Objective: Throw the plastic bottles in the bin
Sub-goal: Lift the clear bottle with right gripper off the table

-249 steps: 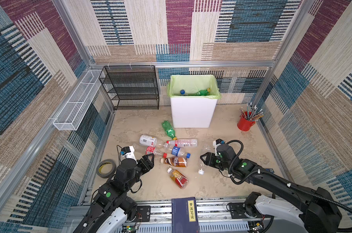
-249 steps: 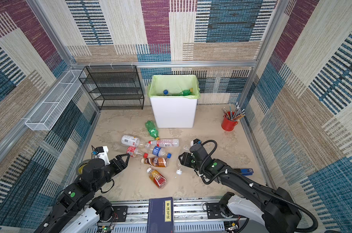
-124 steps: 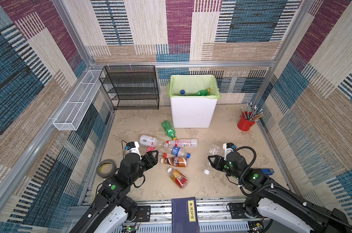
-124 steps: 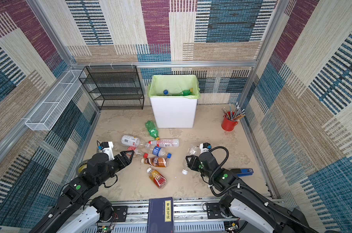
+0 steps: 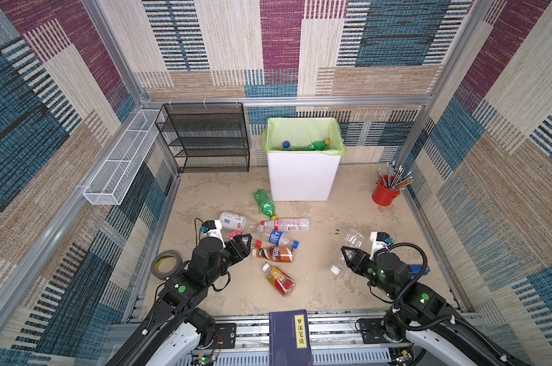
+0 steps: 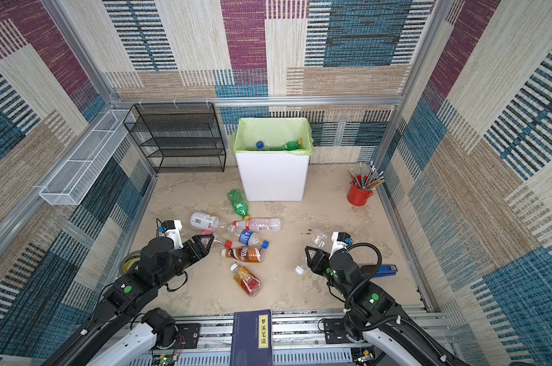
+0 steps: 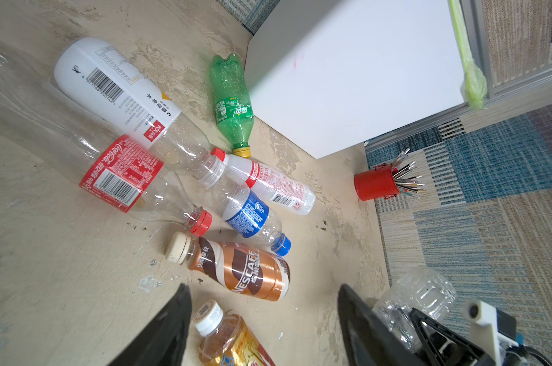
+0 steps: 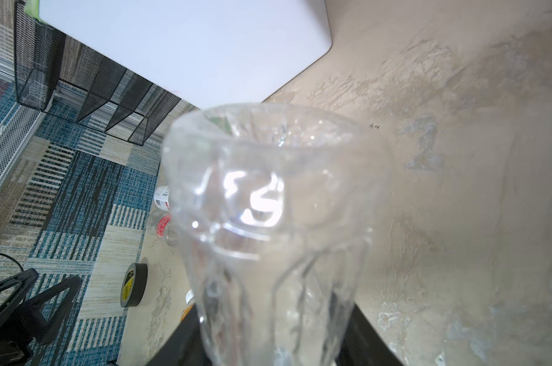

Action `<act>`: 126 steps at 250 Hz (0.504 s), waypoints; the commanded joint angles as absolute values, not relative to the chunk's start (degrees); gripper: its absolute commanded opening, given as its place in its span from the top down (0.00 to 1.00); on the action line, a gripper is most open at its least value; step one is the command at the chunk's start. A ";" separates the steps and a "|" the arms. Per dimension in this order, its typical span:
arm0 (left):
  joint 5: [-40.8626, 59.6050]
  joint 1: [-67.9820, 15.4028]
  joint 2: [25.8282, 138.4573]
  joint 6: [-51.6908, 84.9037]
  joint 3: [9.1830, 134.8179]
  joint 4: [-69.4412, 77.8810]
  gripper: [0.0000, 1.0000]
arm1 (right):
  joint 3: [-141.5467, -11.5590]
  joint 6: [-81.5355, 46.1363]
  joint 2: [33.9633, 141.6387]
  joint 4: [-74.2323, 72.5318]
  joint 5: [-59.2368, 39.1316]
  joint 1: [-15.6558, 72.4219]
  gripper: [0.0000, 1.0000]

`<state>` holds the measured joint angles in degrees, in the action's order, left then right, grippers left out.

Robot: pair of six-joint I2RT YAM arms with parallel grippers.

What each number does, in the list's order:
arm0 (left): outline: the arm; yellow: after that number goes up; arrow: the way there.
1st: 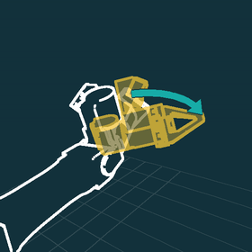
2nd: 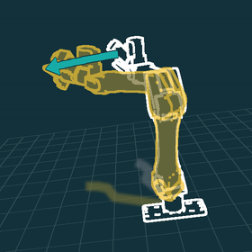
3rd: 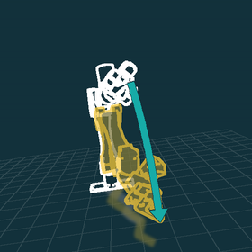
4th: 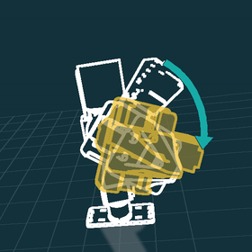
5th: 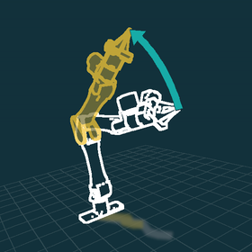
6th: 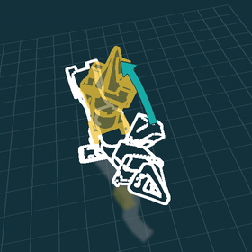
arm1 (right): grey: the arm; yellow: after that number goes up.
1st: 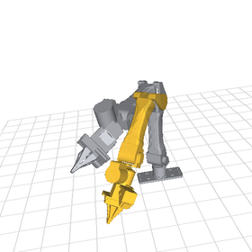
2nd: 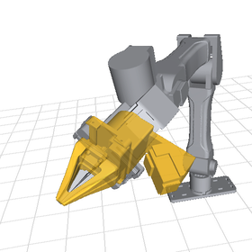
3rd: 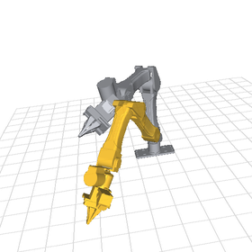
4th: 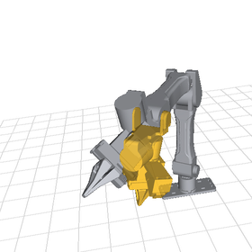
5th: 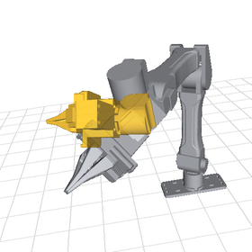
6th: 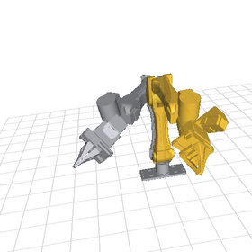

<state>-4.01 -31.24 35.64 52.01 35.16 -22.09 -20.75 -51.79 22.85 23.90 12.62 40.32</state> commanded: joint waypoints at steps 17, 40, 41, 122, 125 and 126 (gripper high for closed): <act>-2.81 -31.18 36.25 49.16 36.23 -18.55 0.26 | -22.27 -48.89 21.04 23.10 16.59 40.28 0.47; -2.89 -31.20 36.39 48.78 36.17 -17.61 0.25 | -23.16 -47.35 20.07 21.77 18.33 40.31 0.48; -2.90 -31.20 36.39 48.83 36.15 -17.59 0.25 | -23.22 -47.32 20.01 21.70 18.39 40.28 0.48; -3.06 -31.20 36.56 48.71 36.72 -17.03 0.26 | -30.38 -38.99 27.19 10.23 21.92 40.26 0.46; -3.12 -31.20 36.54 48.69 36.77 -17.11 0.26 | -30.91 -38.63 27.90 9.55 21.89 40.26 0.46; -3.14 -31.20 36.51 48.69 36.84 -17.13 0.26 | -31.14 -38.48 28.10 9.39 21.89 40.25 0.46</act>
<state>-2.85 -31.24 36.67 50.30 35.68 -18.79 -27.66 -43.59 24.05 18.65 19.84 40.32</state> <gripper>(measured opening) 0.744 0.535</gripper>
